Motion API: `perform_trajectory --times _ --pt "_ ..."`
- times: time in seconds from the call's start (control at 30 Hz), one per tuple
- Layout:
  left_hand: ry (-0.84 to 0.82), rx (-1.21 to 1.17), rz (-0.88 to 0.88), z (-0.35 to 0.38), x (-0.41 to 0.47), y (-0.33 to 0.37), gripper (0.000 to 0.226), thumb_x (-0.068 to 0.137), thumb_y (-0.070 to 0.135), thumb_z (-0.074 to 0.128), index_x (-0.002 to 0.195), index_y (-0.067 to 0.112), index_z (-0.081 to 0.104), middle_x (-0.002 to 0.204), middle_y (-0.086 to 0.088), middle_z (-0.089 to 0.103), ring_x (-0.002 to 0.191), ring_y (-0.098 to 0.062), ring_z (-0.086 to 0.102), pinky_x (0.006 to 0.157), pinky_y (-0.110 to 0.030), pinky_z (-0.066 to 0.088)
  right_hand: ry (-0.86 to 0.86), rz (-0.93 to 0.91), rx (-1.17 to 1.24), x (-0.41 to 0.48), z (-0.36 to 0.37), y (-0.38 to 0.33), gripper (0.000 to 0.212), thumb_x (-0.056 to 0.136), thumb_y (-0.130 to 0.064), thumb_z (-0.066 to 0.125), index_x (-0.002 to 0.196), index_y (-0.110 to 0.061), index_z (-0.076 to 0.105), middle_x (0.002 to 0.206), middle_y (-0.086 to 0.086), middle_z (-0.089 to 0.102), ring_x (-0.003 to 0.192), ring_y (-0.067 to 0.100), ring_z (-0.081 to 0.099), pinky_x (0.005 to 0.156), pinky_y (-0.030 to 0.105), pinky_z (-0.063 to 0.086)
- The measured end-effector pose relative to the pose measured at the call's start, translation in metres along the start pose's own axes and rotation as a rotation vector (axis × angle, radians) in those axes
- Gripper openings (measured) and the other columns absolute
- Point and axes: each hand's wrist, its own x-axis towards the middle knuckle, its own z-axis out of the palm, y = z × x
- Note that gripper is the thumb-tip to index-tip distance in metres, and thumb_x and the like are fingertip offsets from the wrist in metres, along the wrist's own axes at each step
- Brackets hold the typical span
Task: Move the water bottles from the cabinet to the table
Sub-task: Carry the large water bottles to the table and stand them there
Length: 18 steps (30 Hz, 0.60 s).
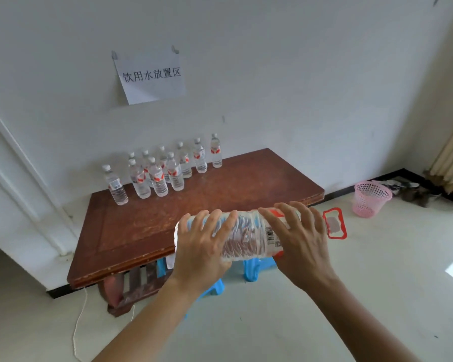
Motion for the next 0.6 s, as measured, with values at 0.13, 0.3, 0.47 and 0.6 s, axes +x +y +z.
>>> perform_trajectory --times 0.13,0.3,0.47,0.6 --pt "-0.016 0.045 0.000 0.075 0.082 -0.022 0.093 0.060 0.048 0.085 0.142 0.023 0.051 0.127 -0.005 0.059 0.114 -0.030 0.057 0.098 -0.056 0.040 -0.021 -0.002 0.017 0.081 0.062 0.058 0.110 0.045 -0.027 0.099 0.142 -0.035 0.048 0.137 0.003 0.050 0.128 0.037 0.048 0.106 0.063 0.040" --pt "-0.036 0.069 -0.017 0.134 0.151 -0.047 0.096 0.058 0.045 0.088 0.142 0.022 0.050 0.125 -0.003 0.059 0.112 -0.029 0.057 0.097 -0.053 0.041 -0.073 -0.049 0.041 0.163 0.118 0.108 0.114 0.042 -0.019 0.094 0.143 -0.037 0.045 0.137 0.002 0.050 0.128 0.033 0.047 0.107 0.059 0.039" --pt "-0.055 0.106 -0.149 0.181 0.213 -0.094 0.095 0.054 0.039 0.091 0.139 0.020 0.055 0.125 -0.004 0.059 0.113 -0.029 0.058 0.098 -0.051 0.038 -0.074 -0.153 0.085 0.268 0.169 0.132 0.107 0.045 -0.015 0.087 0.142 -0.037 0.047 0.137 0.003 0.054 0.128 0.033 0.047 0.104 0.056 0.037" --pt "-0.073 0.098 -0.202 0.219 0.232 -0.139 0.091 0.055 0.041 0.090 0.137 0.019 0.056 0.120 0.000 0.058 0.110 -0.025 0.058 0.097 -0.048 0.038 -0.102 -0.221 0.106 0.324 0.218 0.124 0.105 0.045 -0.015 0.087 0.141 -0.036 0.049 0.136 0.004 0.055 0.126 0.033 0.047 0.103 0.056 0.037"
